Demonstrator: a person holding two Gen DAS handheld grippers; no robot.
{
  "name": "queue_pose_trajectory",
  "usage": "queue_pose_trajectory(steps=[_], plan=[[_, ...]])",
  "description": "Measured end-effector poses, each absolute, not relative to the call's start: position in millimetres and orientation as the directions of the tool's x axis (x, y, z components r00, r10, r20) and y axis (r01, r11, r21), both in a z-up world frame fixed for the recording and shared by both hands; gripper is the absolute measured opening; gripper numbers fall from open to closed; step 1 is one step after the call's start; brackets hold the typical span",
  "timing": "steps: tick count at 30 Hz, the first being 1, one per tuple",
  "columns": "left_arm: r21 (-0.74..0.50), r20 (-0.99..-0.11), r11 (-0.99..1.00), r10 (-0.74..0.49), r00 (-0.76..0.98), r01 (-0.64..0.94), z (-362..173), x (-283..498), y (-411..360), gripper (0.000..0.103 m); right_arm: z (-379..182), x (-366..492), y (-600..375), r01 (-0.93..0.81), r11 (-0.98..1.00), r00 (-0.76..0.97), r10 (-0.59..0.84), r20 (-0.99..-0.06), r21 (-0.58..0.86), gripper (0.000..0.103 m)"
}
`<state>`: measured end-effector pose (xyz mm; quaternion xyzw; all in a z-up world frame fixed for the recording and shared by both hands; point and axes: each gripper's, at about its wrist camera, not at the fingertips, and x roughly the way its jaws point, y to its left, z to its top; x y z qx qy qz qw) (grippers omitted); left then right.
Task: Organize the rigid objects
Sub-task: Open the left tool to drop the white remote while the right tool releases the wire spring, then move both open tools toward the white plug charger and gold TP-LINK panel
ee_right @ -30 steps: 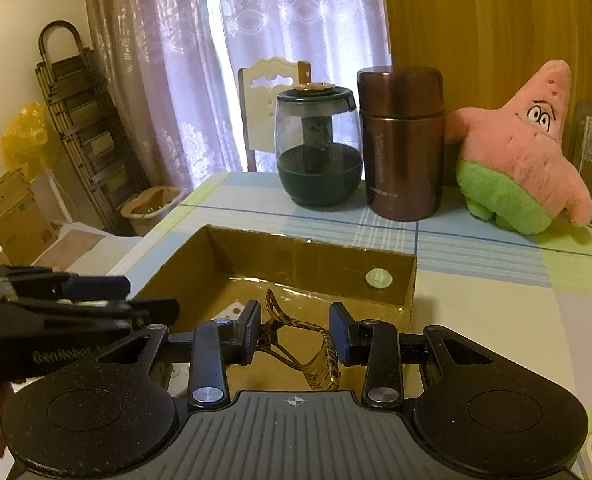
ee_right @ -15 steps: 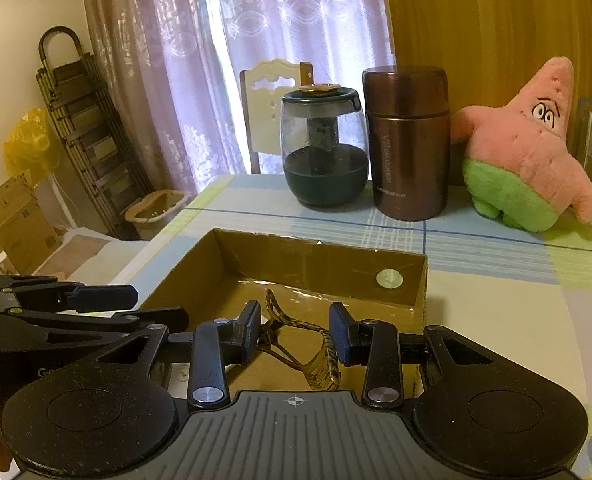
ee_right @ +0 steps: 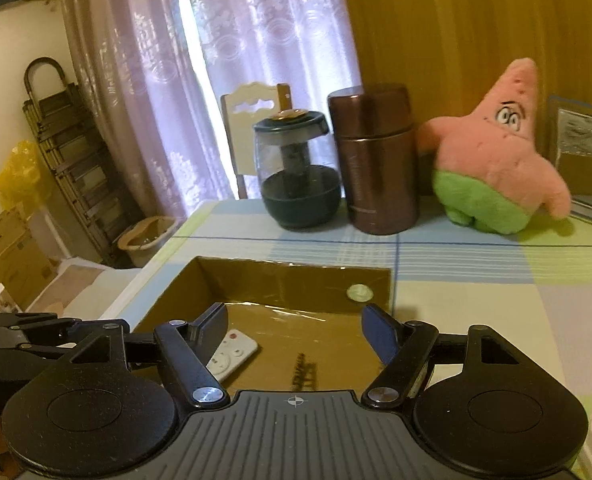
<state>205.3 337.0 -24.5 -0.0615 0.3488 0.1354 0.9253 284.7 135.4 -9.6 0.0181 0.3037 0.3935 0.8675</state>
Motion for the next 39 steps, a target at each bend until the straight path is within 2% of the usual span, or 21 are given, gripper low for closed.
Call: queue_pose_trajectory(steps=[20,33,35,39], plan=[[-0.051,-0.662,0.964,0.163,0.731,-0.261,-6,171,298,0.047,14,239,73,-0.632,0.739,0.546,0.638,-0.543,0.233,0.071],[-0.058,-0.655,0.967,0.152,0.740,-0.250,13,102,232,0.048,35,180,0,-0.575,0.784,0.584,0.593,-0.554,0.233,0.075],[-0.060,-0.652,0.966,0.153,0.743,-0.251,17,92,224,0.050,38,169,-11,-0.568,0.793,0.598,0.581,-0.553,0.219,0.075],[-0.077,-0.638,0.965,0.145,0.757,-0.249,27,72,207,0.060,40,146,-34,-0.551,0.807,0.613,0.564,-0.554,0.212,0.077]])
